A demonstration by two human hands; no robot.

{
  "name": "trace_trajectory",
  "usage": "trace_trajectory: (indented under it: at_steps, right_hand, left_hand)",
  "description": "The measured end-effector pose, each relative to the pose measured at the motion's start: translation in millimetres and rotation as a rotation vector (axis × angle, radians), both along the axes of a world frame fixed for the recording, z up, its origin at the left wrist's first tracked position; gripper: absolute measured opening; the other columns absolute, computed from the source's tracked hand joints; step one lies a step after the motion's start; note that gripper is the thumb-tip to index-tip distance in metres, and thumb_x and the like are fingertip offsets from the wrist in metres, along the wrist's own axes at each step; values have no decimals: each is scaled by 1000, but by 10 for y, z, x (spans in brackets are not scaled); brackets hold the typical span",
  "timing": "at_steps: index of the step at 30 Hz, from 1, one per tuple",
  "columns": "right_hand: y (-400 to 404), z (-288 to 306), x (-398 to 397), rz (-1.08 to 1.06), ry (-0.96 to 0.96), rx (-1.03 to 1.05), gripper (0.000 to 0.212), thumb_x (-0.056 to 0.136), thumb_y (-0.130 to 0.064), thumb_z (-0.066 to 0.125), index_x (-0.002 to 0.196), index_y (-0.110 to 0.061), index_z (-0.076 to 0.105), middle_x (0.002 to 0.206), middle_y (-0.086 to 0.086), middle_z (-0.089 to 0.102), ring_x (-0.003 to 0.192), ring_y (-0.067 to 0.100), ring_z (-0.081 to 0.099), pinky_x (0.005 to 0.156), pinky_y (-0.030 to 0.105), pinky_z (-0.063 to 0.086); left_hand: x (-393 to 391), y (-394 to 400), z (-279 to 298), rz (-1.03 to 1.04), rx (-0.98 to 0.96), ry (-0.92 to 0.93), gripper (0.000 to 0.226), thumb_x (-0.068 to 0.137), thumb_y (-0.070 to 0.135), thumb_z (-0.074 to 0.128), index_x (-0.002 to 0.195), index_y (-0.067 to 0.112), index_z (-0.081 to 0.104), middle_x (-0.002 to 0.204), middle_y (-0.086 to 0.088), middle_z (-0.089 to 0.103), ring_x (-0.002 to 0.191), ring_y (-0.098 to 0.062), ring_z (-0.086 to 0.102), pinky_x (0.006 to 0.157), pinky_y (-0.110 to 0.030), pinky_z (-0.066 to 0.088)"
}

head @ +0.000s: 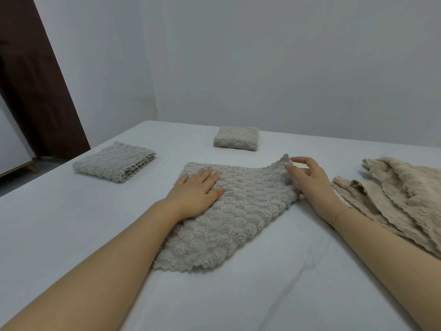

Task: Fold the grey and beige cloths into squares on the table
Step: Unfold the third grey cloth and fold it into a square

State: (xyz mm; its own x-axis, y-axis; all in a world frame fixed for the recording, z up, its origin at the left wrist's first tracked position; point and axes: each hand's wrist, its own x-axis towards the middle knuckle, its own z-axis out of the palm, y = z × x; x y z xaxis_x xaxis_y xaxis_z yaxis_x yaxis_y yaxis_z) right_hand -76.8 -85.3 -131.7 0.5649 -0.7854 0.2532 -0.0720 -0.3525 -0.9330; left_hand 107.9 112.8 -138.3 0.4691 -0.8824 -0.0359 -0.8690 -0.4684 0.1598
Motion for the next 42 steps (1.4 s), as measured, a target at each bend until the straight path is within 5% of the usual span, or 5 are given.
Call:
trace_trajectory:
  at_steps: [6, 15, 20, 32, 42]
  right_hand:
    - [240, -69, -332, -105, 75, -272, 23, 92, -19, 57, 114, -16, 56, 115, -1, 55, 102, 15, 54, 81, 23, 43]
    - [871, -77, -582, 307, 195, -957, 16, 86, -17, 57, 100, -15, 64, 103, -5, 59, 99, 12, 55, 88, 21, 42]
    - [851, -48, -601, 269, 150, -959, 24, 89, -22, 52, 110, -16, 60, 108, -7, 56, 103, 8, 53, 92, 20, 41]
    - [833, -66, -578, 323, 161, -1088, 25, 88, -26, 58, 111, -16, 64, 116, -4, 57, 110, 12, 54, 91, 27, 44]
    - [1238, -57, -70, 161, 306, -1195, 36, 84, -46, 56, 103, -16, 59, 96, -1, 55, 89, 22, 54, 79, 36, 42]
  left_hand:
    - [-260, 318, 265, -123, -343, 283, 53, 94, 46, 49, 144, 34, 36, 155, 15, 23, 140, -1, 21, 115, -28, 15]
    - [-695, 1209, 118, -338, -409, 384, 50, 66, 57, 73, 113, 43, 63, 129, 33, 50, 125, 11, 41, 102, -4, 26]
    - [-675, 1088, 126, -336, -484, 310, 24, 77, 48, 65, 96, 34, 69, 105, 20, 67, 100, 3, 61, 88, -18, 46]
    - [-128, 672, 277, 212, -634, 921, 14, 82, 13, 71, 95, 11, 66, 65, 3, 70, 50, -2, 59, 47, -11, 43]
    - [35, 658, 156, 306, -728, 889, 22, 82, 24, 72, 95, 6, 68, 85, -13, 71, 69, -14, 64, 61, -18, 48]
